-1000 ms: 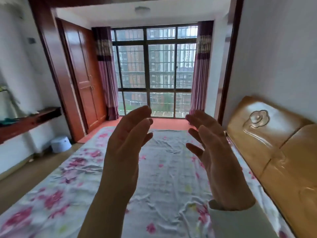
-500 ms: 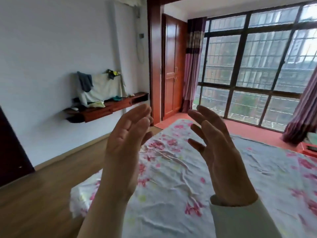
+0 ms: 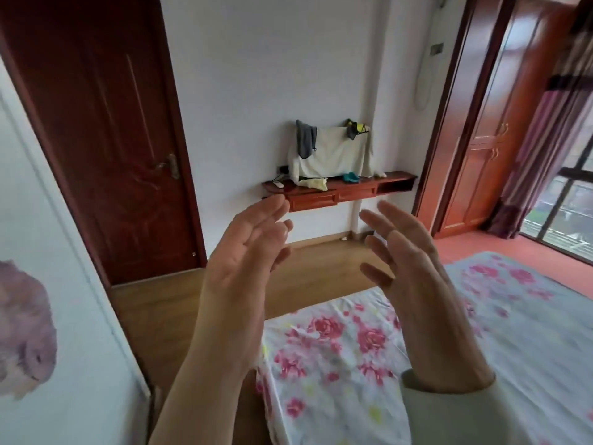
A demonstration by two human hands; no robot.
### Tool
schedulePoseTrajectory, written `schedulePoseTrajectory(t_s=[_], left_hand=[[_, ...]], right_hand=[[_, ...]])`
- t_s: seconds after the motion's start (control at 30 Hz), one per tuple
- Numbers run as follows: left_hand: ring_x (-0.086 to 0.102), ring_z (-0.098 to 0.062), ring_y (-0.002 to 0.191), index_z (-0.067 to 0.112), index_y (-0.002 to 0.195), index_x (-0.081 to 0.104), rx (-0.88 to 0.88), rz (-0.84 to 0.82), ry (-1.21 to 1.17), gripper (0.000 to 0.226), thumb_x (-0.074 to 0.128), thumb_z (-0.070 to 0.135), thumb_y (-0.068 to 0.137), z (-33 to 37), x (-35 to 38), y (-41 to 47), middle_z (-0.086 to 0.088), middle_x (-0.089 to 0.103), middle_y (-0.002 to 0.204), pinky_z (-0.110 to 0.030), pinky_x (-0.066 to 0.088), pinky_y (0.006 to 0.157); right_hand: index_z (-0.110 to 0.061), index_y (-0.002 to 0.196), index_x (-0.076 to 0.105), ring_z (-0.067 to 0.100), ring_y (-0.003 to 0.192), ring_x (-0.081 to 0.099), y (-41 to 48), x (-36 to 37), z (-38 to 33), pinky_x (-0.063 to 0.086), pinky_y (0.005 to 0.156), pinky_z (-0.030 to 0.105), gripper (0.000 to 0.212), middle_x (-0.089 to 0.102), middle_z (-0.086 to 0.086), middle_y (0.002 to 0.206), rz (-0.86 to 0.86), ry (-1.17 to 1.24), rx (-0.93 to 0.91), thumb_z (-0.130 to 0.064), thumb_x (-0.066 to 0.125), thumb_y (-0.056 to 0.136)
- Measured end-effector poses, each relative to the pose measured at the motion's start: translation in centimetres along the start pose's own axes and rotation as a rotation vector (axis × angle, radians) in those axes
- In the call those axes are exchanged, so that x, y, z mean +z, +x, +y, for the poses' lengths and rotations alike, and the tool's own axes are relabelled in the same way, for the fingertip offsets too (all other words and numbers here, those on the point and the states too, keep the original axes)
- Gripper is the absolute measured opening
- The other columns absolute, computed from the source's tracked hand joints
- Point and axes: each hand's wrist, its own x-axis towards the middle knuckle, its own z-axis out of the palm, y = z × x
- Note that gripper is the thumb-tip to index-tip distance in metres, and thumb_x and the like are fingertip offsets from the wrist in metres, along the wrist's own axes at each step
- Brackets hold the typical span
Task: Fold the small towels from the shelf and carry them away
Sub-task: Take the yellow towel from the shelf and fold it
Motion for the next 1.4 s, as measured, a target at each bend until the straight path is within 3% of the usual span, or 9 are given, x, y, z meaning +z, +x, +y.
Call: schedulePoseTrajectory(t_s=[0.5,0.77,0.97,1.17,1.3,1.4], left_hand=[[0.061,-0.007,0.127,0.033,0.132,0.062,0.018,0.033,0.066,0.056,0.062,0.053,0.079,-8.5,-18.8,22.1,0.016,0.067,0.134,-0.042,0.048,0.107],[0.061,-0.004,0.127,0.036,0.132,0.062,0.047,0.033,0.111,0.053,0.062,0.051,0.081,-12.6,-25.3,33.9,0.019,0.066,0.135,-0.042,0.048,0.109],[0.059,-0.006,0.129,0.039,0.129,0.063,0.076,0.056,0.125,0.049,0.06,0.054,0.083,-17.0,-29.5,44.9,0.019,0.066,0.135,-0.043,0.046,0.109],[0.062,-0.007,0.126,0.036,0.126,0.066,0.085,0.088,0.085,0.052,0.063,0.054,0.077,-20.9,-32.8,57.3,0.016,0.069,0.131,-0.04,0.048,0.106],[0.062,-0.008,0.126,0.036,0.126,0.066,0.09,0.084,0.069,0.053,0.064,0.054,0.076,-23.5,-35.5,64.4,0.016,0.069,0.13,-0.039,0.047,0.104],[0.063,-0.009,0.126,0.034,0.126,0.067,0.096,0.089,0.049,0.054,0.064,0.053,0.076,-26.0,-37.6,69.3,0.014,0.07,0.131,-0.038,0.047,0.102]], right_hand=[[-0.056,0.128,0.056,0.001,0.13,0.055,20.5,18.3,14.2,0.043,0.109,0.046,0.045,0.059,-0.024,0.139,-0.074,0.051,0.038,-0.061,0.052,0.083],[-0.053,0.131,0.055,0.002,0.131,0.054,31.9,24.6,20.7,0.043,0.109,0.045,0.049,0.059,-0.024,0.138,-0.1,0.058,0.033,-0.061,0.051,0.082],[-0.053,0.129,0.056,0.004,0.133,0.053,42.9,29.0,27.4,0.043,0.107,0.045,0.041,0.059,-0.021,0.141,-0.119,0.091,0.021,-0.054,0.053,0.089],[-0.053,0.129,0.056,0.002,0.129,0.054,55.1,32.4,32.6,0.044,0.106,0.044,0.059,0.059,-0.022,0.14,-0.135,0.098,0.02,-0.071,0.062,0.073],[-0.055,0.127,0.058,0.002,0.13,0.055,61.7,35.1,35.9,0.044,0.104,0.041,0.051,0.06,-0.022,0.139,-0.118,0.111,0.01,-0.063,0.057,0.077],[-0.054,0.127,0.058,0.004,0.132,0.055,66.0,37.2,38.8,0.044,0.103,0.041,0.054,0.06,-0.021,0.139,-0.113,0.102,0.002,-0.066,0.062,0.075]])
